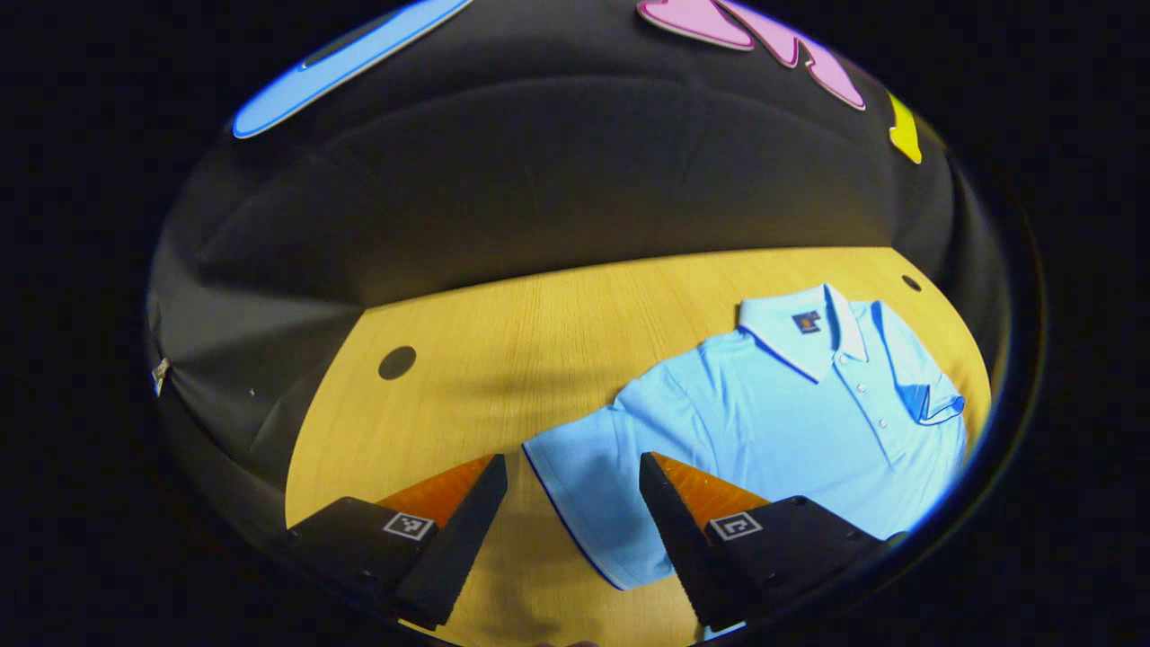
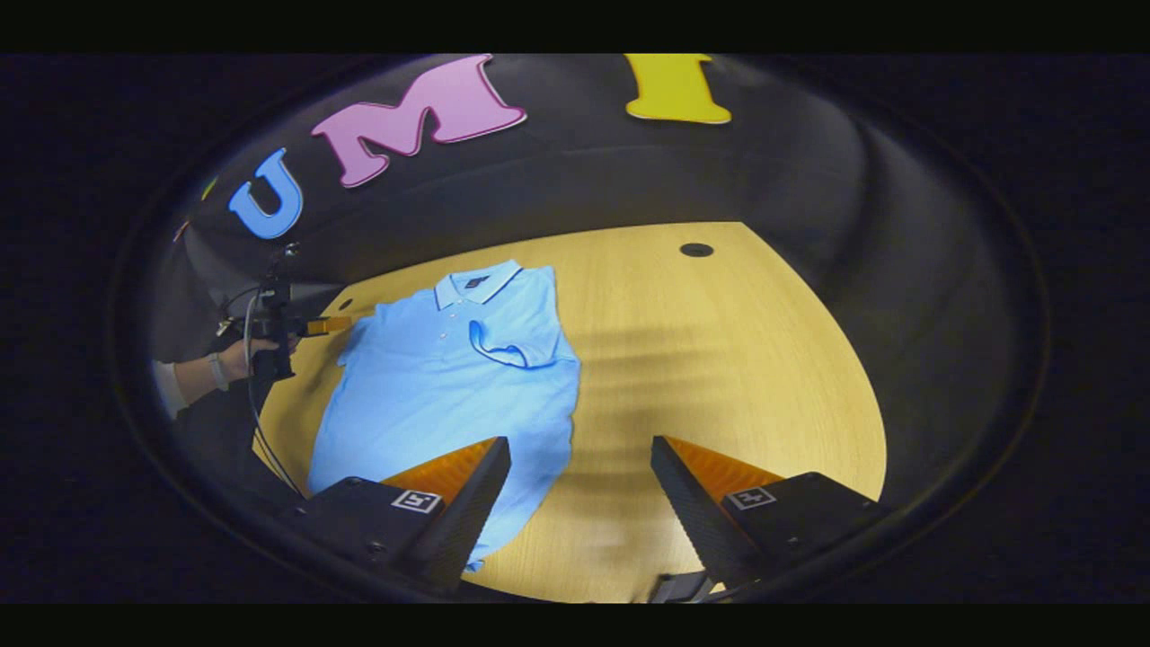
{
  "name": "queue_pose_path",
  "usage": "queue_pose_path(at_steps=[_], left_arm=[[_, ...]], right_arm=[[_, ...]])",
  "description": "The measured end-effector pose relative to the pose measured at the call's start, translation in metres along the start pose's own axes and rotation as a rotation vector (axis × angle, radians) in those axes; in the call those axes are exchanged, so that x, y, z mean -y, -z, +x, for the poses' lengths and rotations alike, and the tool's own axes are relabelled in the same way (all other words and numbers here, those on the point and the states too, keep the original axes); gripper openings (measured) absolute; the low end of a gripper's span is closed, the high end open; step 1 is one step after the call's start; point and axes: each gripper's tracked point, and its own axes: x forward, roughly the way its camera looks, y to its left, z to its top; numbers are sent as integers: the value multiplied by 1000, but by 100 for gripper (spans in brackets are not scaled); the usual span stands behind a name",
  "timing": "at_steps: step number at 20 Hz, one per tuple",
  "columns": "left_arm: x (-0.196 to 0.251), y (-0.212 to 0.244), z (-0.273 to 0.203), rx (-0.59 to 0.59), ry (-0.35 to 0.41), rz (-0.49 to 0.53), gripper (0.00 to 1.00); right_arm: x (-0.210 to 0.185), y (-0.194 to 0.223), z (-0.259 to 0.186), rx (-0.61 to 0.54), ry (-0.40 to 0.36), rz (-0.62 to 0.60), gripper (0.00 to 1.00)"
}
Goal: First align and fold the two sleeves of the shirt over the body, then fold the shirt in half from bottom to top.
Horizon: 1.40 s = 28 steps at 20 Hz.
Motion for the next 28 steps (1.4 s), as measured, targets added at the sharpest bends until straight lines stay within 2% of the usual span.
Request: queue_pose_path(at_steps=[4, 5, 6, 7, 12, 16, 18, 19, 22, 26, 28], left_arm=[[4, 20, 16, -84, 6, -7, 99], [11, 30, 16, -119, 37, -17, 99], [14, 24, 21, -90, 60, -37, 99], [22, 27, 20, -116, 107, -72, 98], [34, 23, 21, -87, 102, -59, 14], [33, 6, 15, -29, 83, -67, 10], [44, -11, 5, 18, 114, -42, 13], [51, -20, 0, 41, 134, -29, 9], [85, -42, -16, 91, 205, 11, 9], [140, -41, -19, 60, 308, 73, 10], [159, -26, -10, -1, 322, 96, 12]], right_arm=[[7, 2, -14, 12, -4, 35, 98], [8, 2, -14, 11, -4, 36, 98], [7, 3, -15, 9, -4, 37, 98], [6, 3, -14, 7, -6, 39, 98], [6, 10, -14, -6, -17, 14, 98], [9, 6, -16, 15, -18, 49, 98], [14, 6, -16, 24, -22, 79, 98], [17, 6, -16, 24, -18, 94, 98], [24, 6, -16, 34, -15, 120, 98], [27, 13, -21, 30, -26, 110, 98], [30, 19, -24, 24, -26, 107, 98]])
